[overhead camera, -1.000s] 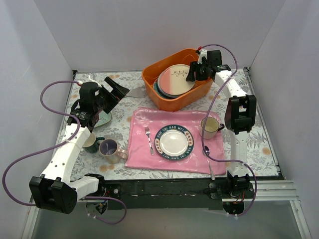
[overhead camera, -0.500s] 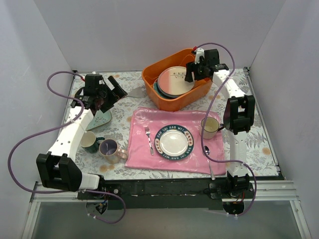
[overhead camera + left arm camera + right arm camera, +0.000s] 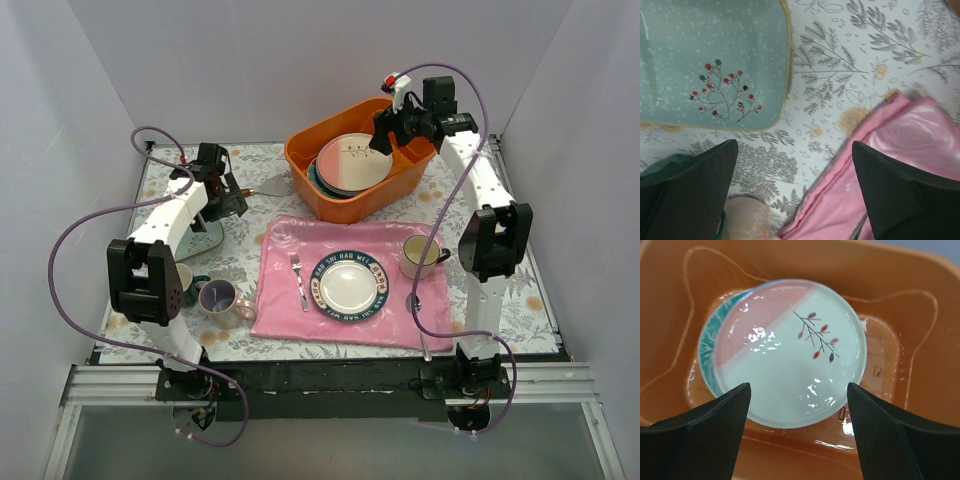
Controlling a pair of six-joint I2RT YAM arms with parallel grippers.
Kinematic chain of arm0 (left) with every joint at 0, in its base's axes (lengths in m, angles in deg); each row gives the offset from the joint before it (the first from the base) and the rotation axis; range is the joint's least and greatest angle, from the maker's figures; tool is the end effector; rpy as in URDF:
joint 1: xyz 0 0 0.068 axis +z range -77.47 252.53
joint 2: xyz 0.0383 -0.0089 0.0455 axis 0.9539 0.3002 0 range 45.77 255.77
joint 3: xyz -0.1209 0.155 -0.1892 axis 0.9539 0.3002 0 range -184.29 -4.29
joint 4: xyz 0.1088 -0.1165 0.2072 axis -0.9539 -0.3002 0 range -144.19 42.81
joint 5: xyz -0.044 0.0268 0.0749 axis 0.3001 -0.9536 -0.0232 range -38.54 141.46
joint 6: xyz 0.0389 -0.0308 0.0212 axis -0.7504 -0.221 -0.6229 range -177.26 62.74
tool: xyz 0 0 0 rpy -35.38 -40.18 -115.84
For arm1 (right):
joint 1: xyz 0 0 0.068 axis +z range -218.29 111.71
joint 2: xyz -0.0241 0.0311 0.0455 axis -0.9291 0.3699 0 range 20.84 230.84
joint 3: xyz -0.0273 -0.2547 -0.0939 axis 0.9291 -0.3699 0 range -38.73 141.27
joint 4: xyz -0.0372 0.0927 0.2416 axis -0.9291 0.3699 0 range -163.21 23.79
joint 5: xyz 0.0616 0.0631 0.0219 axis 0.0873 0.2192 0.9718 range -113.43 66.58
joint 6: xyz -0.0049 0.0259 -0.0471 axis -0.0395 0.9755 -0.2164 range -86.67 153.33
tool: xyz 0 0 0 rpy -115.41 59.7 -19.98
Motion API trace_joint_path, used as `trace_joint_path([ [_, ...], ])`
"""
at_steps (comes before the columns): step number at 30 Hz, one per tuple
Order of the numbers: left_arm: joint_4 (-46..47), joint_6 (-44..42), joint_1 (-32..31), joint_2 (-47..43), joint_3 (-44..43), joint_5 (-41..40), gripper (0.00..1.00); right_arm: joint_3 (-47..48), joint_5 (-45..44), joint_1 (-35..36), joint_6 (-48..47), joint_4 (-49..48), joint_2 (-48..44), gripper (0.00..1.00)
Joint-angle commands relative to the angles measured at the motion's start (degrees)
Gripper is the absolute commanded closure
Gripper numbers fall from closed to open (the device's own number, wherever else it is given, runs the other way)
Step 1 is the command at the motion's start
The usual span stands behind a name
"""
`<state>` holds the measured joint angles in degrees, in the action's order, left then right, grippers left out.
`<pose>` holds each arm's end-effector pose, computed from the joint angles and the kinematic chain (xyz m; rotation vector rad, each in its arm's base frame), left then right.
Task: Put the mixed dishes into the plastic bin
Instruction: Place the plate in the plastic bin, then pick up the plate at the center of the board.
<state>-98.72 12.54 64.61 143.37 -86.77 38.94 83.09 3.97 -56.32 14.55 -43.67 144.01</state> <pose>0.3478 -0.0406 0.2694 -1.4338 2.2735 -0.1190 0.4871 0.1200 0.3344 -0.8178 1.9036 0.4302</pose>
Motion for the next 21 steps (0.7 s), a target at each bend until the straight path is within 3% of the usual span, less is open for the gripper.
trace_joint_path([
  [1,-3.05,-4.58,0.45,2.32,-4.44,-9.53,0.02,-0.08,6.87,0.25,-4.59,0.26,-9.34,0.15],
  [5,-3.58,-6.08,0.45,6.19,-5.76,-13.40,0.14,-9.46,9.86,0.25,-5.21,-2.29,-15.58,0.15],
  [8,-2.96,-7.40,0.45,8.48,-6.73,-14.38,0.20,-12.04,11.71,0.34,-4.95,-2.38,-18.93,0.15],
  [16,-2.88,-8.28,0.45,13.93,-9.81,-16.05,0.49,-17.67,13.73,0.25,-4.33,-1.94,-24.64,0.15],
  [21,-2.70,-8.54,0.45,15.86,-9.90,-15.79,0.55,-19.43,14.00,0.16,-3.80,-1.94,-25.88,0.15],
])
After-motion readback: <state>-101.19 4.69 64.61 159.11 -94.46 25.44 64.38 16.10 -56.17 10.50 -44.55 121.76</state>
